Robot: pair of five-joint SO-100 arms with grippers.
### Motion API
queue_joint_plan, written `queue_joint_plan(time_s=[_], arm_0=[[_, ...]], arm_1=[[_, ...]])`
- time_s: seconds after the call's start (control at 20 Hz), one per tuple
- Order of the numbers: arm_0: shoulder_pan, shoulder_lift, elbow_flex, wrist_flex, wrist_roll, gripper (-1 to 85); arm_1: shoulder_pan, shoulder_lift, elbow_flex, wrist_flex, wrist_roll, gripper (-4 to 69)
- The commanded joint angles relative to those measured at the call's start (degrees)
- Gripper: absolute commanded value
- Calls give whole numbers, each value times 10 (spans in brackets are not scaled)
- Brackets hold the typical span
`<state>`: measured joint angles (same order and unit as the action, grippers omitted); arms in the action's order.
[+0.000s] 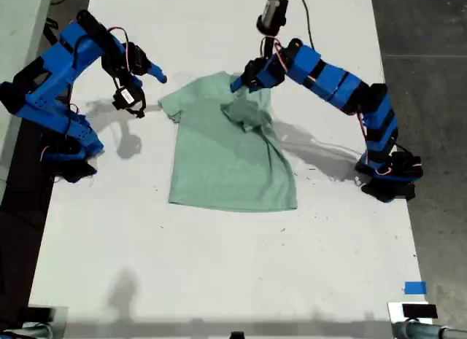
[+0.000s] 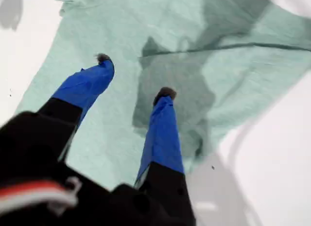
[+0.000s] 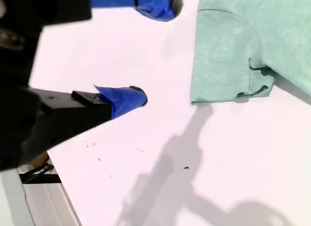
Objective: Fold t-shirt
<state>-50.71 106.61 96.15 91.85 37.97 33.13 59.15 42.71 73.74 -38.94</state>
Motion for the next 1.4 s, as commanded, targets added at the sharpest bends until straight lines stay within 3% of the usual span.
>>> queue_joint_plan(time_s=[0.0, 0.2, 0.6, 0.95, 1.05, 1.15, 1.35], arm_0=[[11, 4, 0, -5, -2, 292], [36, 4, 22, -16, -25, 288], [-13, -157, 54, -163, -22, 306], [-57, -392, -68, -178, -4, 307], [-58, -410, -92, -170, 1, 222], [-63, -445, -127, -142, 0, 62], [-54, -413, -127, -134, 3, 1]], arm_1=[[56, 119, -33, 96, -40, 198], [83, 243, 78, 156, -87, 178], [33, 394, 309, 122, -54, 147], [18, 524, 424, 99, -32, 135], [18, 552, 451, 99, -27, 130], [18, 574, 471, 96, -23, 126], [18, 584, 484, 91, -20, 116]])
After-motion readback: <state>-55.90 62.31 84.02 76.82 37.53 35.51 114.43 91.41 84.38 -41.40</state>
